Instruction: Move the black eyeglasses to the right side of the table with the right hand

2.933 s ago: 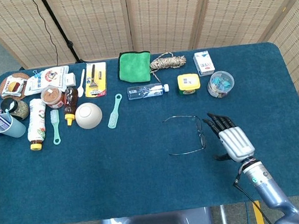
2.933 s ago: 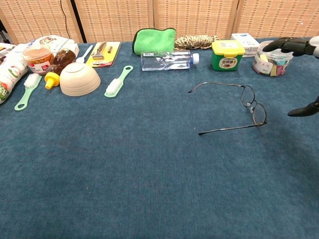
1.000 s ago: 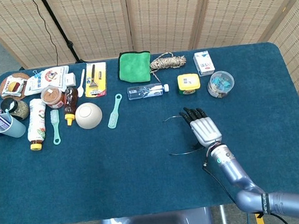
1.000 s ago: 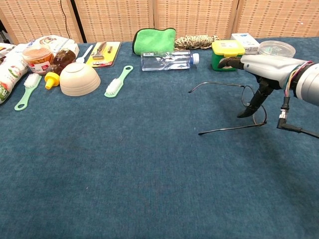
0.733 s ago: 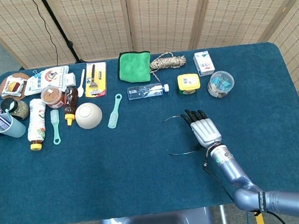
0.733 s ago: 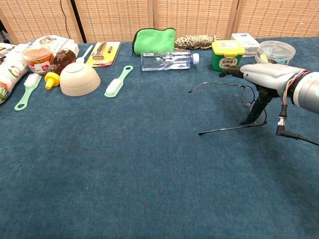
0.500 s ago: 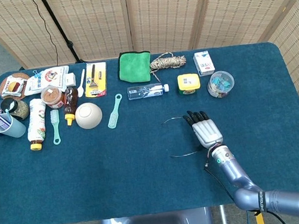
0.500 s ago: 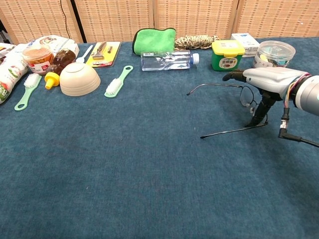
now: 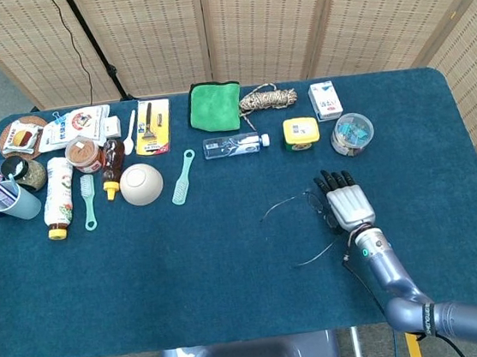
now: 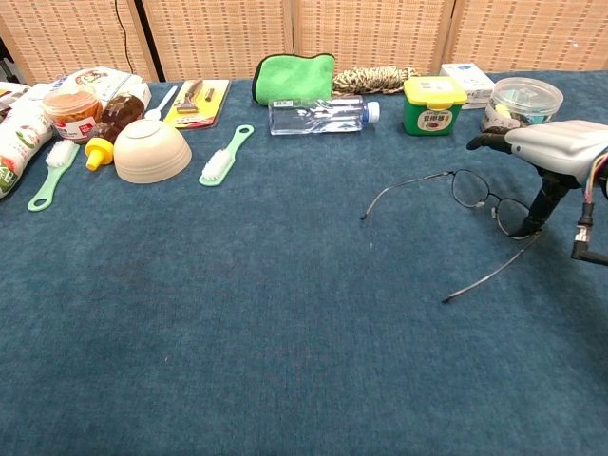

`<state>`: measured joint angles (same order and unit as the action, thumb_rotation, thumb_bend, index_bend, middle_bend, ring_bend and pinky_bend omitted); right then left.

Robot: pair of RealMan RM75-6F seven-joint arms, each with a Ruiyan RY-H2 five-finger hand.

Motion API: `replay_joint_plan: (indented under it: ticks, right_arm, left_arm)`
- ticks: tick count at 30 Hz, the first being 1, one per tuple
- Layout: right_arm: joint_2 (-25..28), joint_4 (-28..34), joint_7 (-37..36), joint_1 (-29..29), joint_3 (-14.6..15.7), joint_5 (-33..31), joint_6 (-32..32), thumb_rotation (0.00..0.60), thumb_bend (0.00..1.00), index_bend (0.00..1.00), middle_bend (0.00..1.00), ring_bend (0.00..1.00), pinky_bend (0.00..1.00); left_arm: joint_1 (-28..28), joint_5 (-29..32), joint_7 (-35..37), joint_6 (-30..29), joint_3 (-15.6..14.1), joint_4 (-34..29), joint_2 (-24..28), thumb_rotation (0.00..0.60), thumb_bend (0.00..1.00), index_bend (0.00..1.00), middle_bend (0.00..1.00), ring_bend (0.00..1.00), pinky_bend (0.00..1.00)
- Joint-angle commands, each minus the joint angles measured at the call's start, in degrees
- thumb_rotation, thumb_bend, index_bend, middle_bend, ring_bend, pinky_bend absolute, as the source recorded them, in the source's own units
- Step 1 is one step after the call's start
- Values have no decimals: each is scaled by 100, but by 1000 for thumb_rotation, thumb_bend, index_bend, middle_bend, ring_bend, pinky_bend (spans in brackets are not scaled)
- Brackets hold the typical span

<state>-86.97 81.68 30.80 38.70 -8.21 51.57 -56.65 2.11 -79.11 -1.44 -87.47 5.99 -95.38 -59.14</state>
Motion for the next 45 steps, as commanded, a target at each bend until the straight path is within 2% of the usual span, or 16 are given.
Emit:
replay_joint_plan:
  ticks: [1,14,25,32,39,45]
  right_arm:
    - [33,-103,47,-32,43,-21,-28,600,22,0,0,0,0]
    - [187,-460,-11,-166,89,-96,-6,600,22,0,0,0,0]
    - [1006,617,-429,-233,77,380,121,600,23,0,0,0,0]
    - [1758,1176,-683,-250,202,718,410,600,23,109,0,0,0]
    - [2038,1268,-613,-318,391,746,459,600,24,152,0,0,0]
    - [1997,1125,-627,-360,511,733,511,600,23,152,0,0,0]
  left_arm:
    - [6,-5,-18,0,2,-11,-3,569,245,58,0,0,0]
    - [23,-41,-111,-14,-3,-93,-5,570,245,58,0,0,0]
    - [-10,-61,-90,-63,-19,-120,15,569,245,58,0,0,0]
    - [1,-66,-133,-70,-8,-143,23,570,245,58,0,0,0]
    - [27,-85,-198,-61,0,-195,27,570,244,58,0,0,0]
    - [26,-101,-237,-79,-6,-243,38,570,244,58,0,0,0]
